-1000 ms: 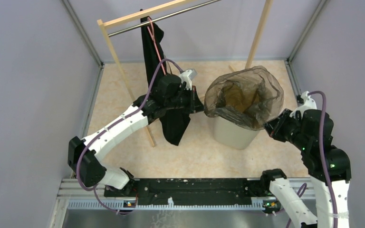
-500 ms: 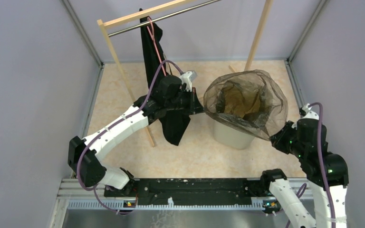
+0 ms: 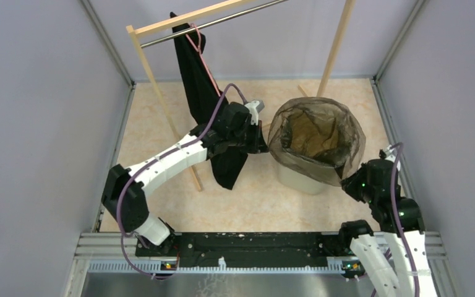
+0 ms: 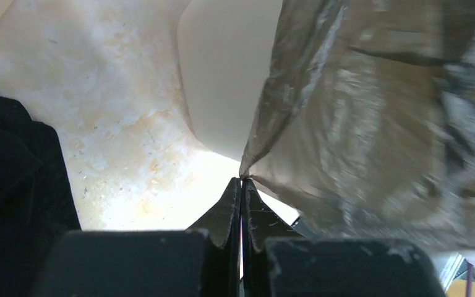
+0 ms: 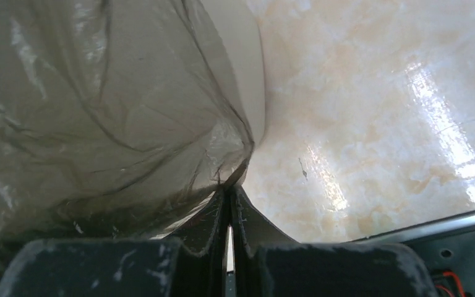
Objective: Put the trash bags into the trash bin
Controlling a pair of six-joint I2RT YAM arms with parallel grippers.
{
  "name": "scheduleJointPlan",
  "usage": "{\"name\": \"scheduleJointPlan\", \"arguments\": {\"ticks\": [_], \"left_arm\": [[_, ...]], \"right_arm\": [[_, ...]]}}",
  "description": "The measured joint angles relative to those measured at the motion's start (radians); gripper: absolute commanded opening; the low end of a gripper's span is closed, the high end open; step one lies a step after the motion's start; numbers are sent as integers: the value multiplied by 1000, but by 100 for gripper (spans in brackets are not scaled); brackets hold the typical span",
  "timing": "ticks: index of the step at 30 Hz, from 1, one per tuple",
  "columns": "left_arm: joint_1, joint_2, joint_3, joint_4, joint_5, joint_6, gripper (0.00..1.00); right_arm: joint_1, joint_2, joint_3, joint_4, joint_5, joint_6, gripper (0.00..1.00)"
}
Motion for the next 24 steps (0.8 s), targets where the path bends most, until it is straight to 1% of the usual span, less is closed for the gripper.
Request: {"name": "scheduleJointPlan", "arguments": {"ticks": [3, 7, 9, 12, 15, 18, 21, 23, 24], "left_arm": [[-14, 54, 1, -1, -21, 4, 0], [-27, 70, 1, -4, -44, 14, 0], [-29, 64, 2, -9, -56, 24, 13], [-29, 37, 1, -47, -80, 45, 29], [-30, -33, 1, -89, -91, 69, 40], [-31, -124, 3, -110, -86, 98, 59], [-30, -196, 19, -105, -69, 132, 81], [-30, -227, 31, -89, -61, 154, 88], [-30, -233, 43, -83, -56, 162, 94]], "right_arm": [[0, -9, -91, 61, -10, 33, 26], [0, -8, -102, 100, -10, 34, 41], [0, -5, -83, 84, -7, 21, 46], [0, -2, 14, 20, -4, -9, 54], [0, -9, 169, -29, -5, -51, 56], [0, -16, 307, -42, -3, -106, 57], [0, -3, 381, -32, 16, -180, 59], [0, 39, 415, -14, 47, -235, 64], [0, 61, 421, -2, 56, -253, 66]]}}
